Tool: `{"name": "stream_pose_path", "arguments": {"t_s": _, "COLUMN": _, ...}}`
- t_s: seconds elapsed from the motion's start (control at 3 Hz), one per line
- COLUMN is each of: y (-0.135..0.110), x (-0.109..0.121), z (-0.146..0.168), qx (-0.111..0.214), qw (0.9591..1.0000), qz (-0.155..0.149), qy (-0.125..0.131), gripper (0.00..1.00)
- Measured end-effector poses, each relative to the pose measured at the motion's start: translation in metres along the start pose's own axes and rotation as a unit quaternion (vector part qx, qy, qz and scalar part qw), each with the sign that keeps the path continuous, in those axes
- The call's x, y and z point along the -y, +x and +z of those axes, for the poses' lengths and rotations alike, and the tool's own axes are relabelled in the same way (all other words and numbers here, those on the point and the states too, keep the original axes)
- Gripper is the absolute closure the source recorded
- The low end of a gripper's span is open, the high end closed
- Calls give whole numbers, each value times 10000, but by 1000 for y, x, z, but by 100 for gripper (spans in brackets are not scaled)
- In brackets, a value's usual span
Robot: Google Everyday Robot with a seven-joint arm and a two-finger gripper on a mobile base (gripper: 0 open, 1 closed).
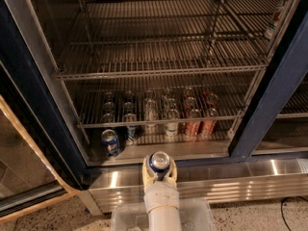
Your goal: Pick pepsi can from bottom shelf of fridge
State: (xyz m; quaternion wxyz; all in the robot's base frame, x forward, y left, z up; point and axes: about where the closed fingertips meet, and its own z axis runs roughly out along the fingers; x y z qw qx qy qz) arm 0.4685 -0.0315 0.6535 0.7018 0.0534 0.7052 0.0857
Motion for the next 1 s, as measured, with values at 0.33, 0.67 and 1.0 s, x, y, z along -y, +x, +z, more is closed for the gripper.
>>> {"name": "stream_pose_path", "arguments": {"t_s": 0.33, "y": -31, "x": -4, "z": -10, "qx": 400, "qw": 9990, "qz": -175, "qy": -124, "gripper": 100}}
{"name": "stream_pose_path", "arguments": {"t_s": 0.67, "y": -70, "x": -8, "z": -18, "qx": 755, "qw": 9962, "qz": -279, "qy": -333, "gripper": 100}}
{"name": "stream_pose_path", "arguments": {"t_s": 1.0, "y": -70, "x": -8, "z": -18, "qx": 755, "qw": 9962, "qz": -279, "qy": -333, "gripper": 100}}
